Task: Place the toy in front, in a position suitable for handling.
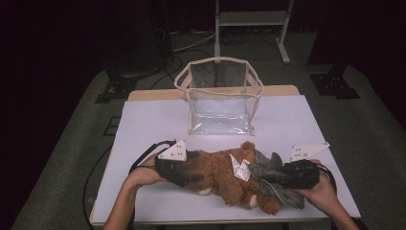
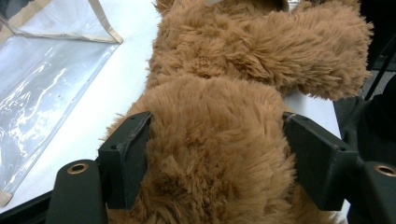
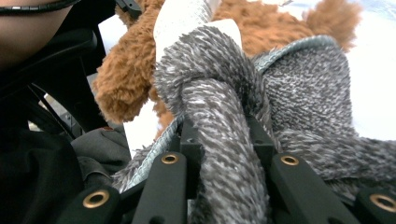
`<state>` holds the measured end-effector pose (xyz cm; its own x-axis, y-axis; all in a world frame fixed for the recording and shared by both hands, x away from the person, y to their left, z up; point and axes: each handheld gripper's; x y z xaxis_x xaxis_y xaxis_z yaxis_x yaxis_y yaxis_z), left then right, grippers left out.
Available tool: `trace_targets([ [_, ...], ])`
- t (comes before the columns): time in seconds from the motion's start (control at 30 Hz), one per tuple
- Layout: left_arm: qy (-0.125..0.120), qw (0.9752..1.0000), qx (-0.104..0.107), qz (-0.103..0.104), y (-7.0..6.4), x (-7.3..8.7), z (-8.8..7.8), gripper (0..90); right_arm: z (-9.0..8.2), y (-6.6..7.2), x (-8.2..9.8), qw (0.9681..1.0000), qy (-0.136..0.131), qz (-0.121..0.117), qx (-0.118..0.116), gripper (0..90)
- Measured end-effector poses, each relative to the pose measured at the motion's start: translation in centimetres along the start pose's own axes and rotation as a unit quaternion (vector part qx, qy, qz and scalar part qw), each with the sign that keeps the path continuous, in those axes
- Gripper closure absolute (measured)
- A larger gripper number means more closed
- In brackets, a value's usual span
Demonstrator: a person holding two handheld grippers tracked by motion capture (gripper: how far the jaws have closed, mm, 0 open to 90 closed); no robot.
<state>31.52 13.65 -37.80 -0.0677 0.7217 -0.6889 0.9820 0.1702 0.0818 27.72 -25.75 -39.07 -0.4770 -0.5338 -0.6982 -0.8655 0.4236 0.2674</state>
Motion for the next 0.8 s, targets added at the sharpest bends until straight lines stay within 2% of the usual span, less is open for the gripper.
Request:
trace_targets([
  [0.07, 0.0, 1.0, 0.0, 0.0, 0.0, 0.0, 0.0, 26.4, -0.3, -0.1, 0.4, 1.0, -0.005, 0.005, -0.001, 73.6],
  [0.2, 0.0, 1.0, 0.0, -0.001, -0.1, 0.0, 0.0, 26.1, -0.5, -0.1, 0.0, 1.0, -0.007, 0.002, 0.004, 73.3],
  [0.23, 0.0, 1.0, 0.0, -0.001, 0.0, 0.0, 0.0, 25.9, -0.8, -0.2, -0.9, 0.9999, -0.012, -0.006, 0.01, 73.2],
  [0.4, 0.002, 1.0, -0.001, 0.004, -0.1, -0.1, 0.0, 25.3, -0.6, -0.9, -3.4, 0.9996, -0.023, -0.017, 0.009, 73.3],
  [0.57, 0.001, 1.0, -0.001, 0.004, -0.2, -0.1, 0.1, 24.6, 1.6, -1.3, -6.5, 0.9992, -0.007, -0.04, -0.003, 73.3],
  [0.6, 0.001, 1.0, -0.001, 0.004, -0.2, -0.1, 0.1, 24.5, 1.6, -1.3, -6.5, 0.9992, -0.007, -0.04, -0.003, 73.3],
  [0.63, 0.002, 1.0, -0.001, 0.005, -0.3, -0.2, 0.2, 24.2, 2.8, -1.0, -7.9, 0.9985, 0.005, -0.054, -0.008, 73.3],
  [0.8, 0.003, 1.0, -0.003, 0.007, -0.4, -0.2, 0.2, 23.8, 5.2, 0.4, -10.1, 0.9958, 0.024, -0.087, -0.018, 73.2],
])
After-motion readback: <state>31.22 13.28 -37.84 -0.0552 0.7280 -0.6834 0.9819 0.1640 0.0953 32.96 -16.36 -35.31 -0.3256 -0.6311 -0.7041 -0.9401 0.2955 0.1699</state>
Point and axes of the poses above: each handheld gripper's, and its own axes: z roughly forward along the jaws, x roughly out of its underside, y roughly to its left, and after that the axes turned 9 degrees about y, right-handed
